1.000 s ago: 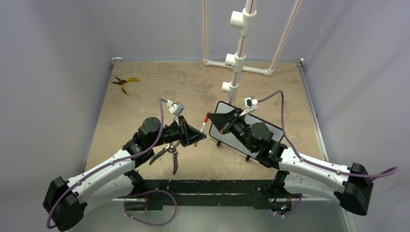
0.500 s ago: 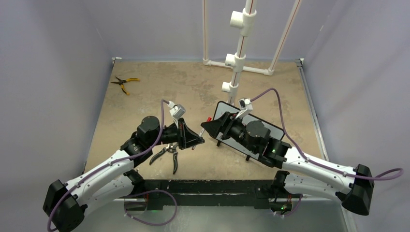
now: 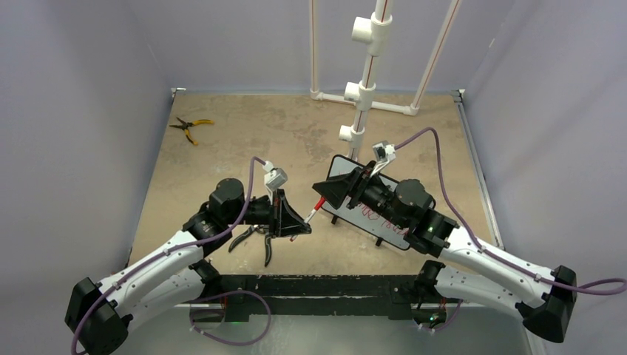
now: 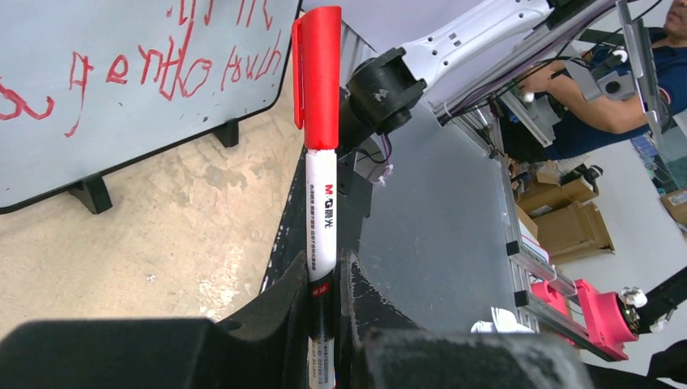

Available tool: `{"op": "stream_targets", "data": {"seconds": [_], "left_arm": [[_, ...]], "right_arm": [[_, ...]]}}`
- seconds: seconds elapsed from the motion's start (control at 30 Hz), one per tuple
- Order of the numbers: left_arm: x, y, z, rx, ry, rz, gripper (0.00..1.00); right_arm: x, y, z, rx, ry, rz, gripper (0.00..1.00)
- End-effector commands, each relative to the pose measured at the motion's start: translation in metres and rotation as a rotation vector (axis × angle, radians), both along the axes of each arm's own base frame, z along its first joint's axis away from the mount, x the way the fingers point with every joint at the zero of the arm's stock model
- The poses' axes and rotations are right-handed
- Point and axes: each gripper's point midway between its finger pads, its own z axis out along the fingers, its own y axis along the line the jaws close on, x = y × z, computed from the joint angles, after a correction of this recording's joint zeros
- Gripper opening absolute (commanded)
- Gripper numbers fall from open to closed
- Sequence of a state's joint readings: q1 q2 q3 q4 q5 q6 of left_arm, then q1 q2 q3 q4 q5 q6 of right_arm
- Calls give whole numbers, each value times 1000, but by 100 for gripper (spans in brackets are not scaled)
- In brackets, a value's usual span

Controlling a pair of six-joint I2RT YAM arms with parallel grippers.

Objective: Write a sentence on the whiteboard
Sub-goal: Insert the whiteboard marker without the cap into the pen cap, then adjust the pen cap next to the whiteboard marker.

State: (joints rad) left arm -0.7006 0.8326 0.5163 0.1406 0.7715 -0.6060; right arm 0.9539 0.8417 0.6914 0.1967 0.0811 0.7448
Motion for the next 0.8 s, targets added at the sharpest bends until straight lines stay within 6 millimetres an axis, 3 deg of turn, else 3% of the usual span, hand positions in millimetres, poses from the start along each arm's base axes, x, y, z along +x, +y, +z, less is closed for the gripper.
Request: {"op": "stream_targets", "data": {"seconds": [0.0,0.27,0.47,0.63,0.77], "left_arm": [[-5,-1,33,-82,-86,-49,0],[-1,-2,38,-101,-86,-21,0],[1,-3,39,-102,-87,-15,0],[2,-3,42,-113,-96,-9,0],[4,-4,46,-134,-121,-7,0]], "right_arm": [[-13,9,20,14,-84,118,71],[-30,19,9,17,-85,231,51],[-28,18,-1,10,-50,219,26],[-26,19,-10,-12,-33,213,0],[-30,21,-15,-30,-57,239,0]]}}
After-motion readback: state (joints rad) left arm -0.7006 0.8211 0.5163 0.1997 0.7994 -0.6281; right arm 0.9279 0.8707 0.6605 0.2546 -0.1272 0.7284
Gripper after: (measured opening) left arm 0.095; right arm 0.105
